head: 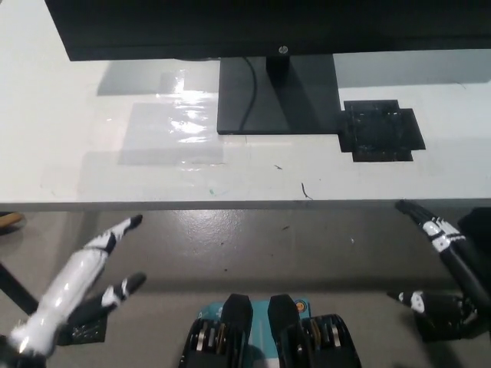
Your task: The monitor is placed at the center of the table and the robot uses both its hand to grab the left and right sides of the monitor to tilt the angle of the monitor downwards
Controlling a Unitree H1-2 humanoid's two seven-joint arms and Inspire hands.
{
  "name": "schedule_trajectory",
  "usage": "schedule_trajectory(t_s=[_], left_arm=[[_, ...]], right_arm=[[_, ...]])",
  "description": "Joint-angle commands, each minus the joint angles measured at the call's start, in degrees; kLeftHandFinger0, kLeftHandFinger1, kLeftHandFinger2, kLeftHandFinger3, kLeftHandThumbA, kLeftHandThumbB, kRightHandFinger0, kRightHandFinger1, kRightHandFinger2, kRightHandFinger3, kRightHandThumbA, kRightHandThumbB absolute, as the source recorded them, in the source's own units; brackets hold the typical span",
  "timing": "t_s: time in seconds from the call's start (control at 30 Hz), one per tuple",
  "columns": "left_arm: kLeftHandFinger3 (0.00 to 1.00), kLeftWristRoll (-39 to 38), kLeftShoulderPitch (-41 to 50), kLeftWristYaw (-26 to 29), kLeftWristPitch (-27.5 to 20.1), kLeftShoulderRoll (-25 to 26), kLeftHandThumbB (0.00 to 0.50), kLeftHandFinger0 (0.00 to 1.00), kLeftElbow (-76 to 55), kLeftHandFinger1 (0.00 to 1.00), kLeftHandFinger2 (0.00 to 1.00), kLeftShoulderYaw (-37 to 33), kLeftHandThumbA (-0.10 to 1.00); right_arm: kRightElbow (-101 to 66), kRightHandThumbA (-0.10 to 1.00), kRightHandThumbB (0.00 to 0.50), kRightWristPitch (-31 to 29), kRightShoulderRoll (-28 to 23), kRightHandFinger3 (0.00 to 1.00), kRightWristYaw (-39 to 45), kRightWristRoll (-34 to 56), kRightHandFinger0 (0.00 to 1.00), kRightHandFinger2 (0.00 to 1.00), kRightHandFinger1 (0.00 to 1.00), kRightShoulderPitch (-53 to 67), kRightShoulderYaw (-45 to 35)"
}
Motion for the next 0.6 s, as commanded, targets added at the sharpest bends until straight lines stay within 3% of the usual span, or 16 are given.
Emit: schedule_trajectory(t_s=[0.0,0.07,0.1,0.17,0.23,0.3,0.33,0.47,0.5,0.57], left_arm=[[1.00,-21.4,12.6,0.8,-4.5,6.0,0.394,1.00,-40.5,1.00,1.00,6.9,0.91],[1.00,-21.5,12.7,0.6,-4.5,5.9,0.393,1.00,-40.7,1.00,1.00,7.0,0.91],[1.00,-14.7,12.4,-1.2,-3.8,1.7,0.368,1.00,-35.1,1.00,1.00,2.2,0.95],[1.00,-12.7,11.4,-2.7,-3.3,-1.2,0.397,1.00,-28.8,1.00,1.00,0.0,1.00],[1.00,-11.8,11.2,-3.2,-3.0,-2.4,0.396,1.00,-26.2,1.00,1.00,-0.5,0.99],[1.00,-8.6,10.0,-3.3,-3.5,-6.2,0.384,1.00,-17.4,1.00,1.00,-1.7,0.97],[1.00,-7.8,9.1,-2.9,-4.4,-8.0,0.374,1.00,-12.2,1.00,1.00,-2.2,0.95],[1.00,-7.2,8.6,-3.2,-4.5,-9.3,0.372,1.00,-9.5,1.00,1.00,-2.0,0.95],[1.00,-4.8,5.7,-0.7,-4.5,-12.0,0.341,1.00,2.3,1.00,1.00,-2.4,0.99],[1.00,-5.3,4.4,-0.5,-4.5,-13.2,0.336,1.00,8.1,1.00,1.00,-1.9,0.96]], right_arm=[[-37.0,0.98,0.458,-6.1,4.3,1.00,-11.7,-0.4,1.00,1.00,1.00,4.4,-6.2],[-37.1,0.98,0.458,-6.1,4.6,1.00,-11.4,-0.3,1.00,1.00,1.00,4.5,-6.4],[-27.8,0.99,0.374,-6.1,5.7,1.00,-15.0,-1.6,1.00,1.00,1.00,6.2,2.7],[-20.8,1.00,0.389,-6.1,8.5,1.00,-15.9,-3.2,1.00,1.00,1.00,7.8,4.8],[-17.8,1.00,0.371,-6.1,9.1,1.00,-17.8,-4.0,1.00,1.00,1.00,7.8,6.0],[-8.6,1.00,0.399,-6.1,12.1,1.00,-19.4,-1.6,1.00,1.00,1.00,7.4,7.5],[-4.1,1.00,0.370,-6.1,13.1,1.00,-19.1,1.8,1.00,1.00,1.00,6.4,8.1],[-1.6,1.00,0.370,-6.1,13.3,1.00,-19.9,3.4,1.00,1.00,1.00,5.6,9.0],[10.4,0.99,0.341,-6.1,15.7,1.00,-18.6,6.7,1.00,1.00,1.00,1.8,8.2],[17.1,0.98,0.383,-6.1,17.3,1.00,-18.1,8.1,1.00,1.00,1.00,-0.1,7.4]])
